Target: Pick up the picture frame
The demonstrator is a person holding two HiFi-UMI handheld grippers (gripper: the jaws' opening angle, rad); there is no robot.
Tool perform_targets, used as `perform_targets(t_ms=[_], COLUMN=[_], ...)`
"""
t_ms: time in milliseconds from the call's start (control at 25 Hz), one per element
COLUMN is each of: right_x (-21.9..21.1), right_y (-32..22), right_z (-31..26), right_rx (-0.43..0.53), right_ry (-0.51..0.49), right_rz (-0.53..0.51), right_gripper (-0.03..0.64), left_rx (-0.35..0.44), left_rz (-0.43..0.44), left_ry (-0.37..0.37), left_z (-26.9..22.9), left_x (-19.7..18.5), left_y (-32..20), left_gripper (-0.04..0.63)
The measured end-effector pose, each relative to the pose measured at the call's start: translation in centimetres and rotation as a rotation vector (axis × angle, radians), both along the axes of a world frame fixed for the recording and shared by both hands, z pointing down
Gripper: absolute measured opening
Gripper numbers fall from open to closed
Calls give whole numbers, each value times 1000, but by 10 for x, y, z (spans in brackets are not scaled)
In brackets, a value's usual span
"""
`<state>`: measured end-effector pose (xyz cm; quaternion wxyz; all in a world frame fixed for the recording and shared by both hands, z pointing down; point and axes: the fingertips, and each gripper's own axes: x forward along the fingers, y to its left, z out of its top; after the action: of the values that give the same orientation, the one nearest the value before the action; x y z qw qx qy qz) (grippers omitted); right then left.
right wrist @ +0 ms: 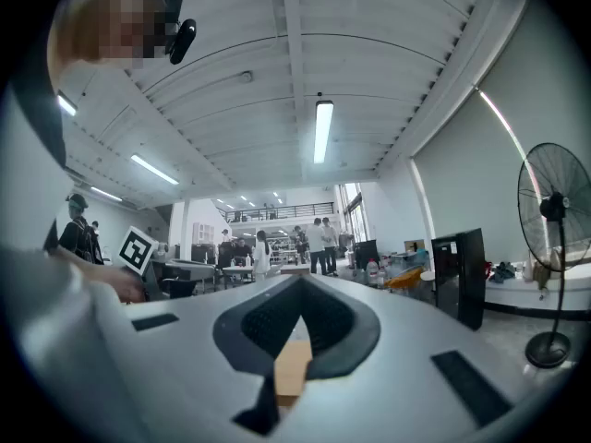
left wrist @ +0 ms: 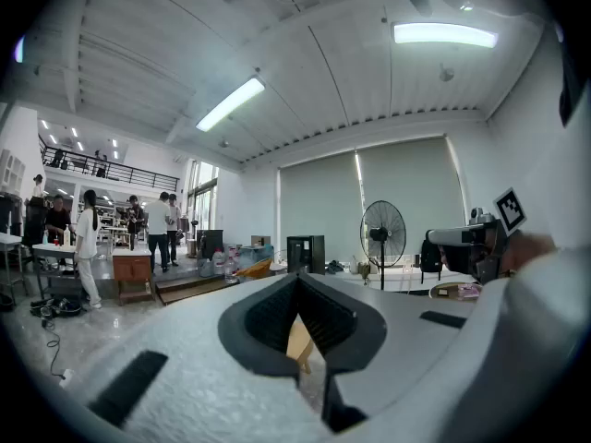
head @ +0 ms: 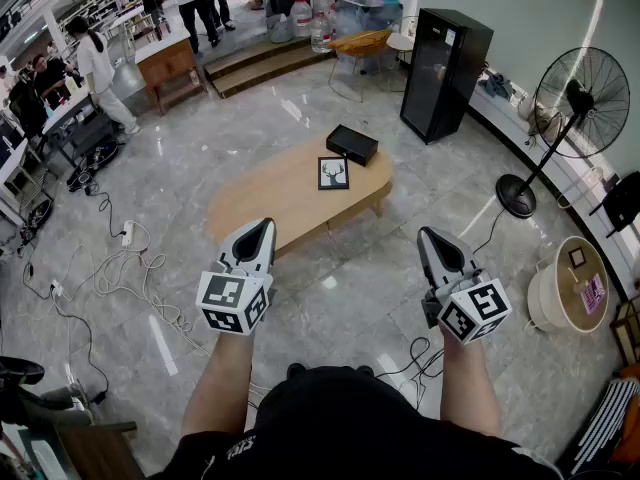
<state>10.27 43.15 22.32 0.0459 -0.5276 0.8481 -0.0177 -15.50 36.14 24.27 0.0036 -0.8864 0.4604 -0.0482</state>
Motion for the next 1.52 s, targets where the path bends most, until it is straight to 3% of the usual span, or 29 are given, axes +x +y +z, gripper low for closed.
perform_targets(t_ms=[560, 840, 1080, 1520], right_x=[60, 73, 64, 63], right_y=[43, 45, 17, -81], right_z=[1, 7, 13, 31], right_rx=[-10, -22, -42, -124], right_ry=[-31, -60, -44, -14], right_rz=[-41, -73, -99, -58], right_gripper=[3, 5, 5, 5], left_rx=[2, -13, -39, -82], left_rz=[55, 53, 39, 116], left_ry=[-17, -31, -8, 36], left_z=[5, 8, 18, 35], left_x=[80, 95, 91, 103], left_y=[36, 39, 4, -110], left_gripper=[11, 11, 11, 11])
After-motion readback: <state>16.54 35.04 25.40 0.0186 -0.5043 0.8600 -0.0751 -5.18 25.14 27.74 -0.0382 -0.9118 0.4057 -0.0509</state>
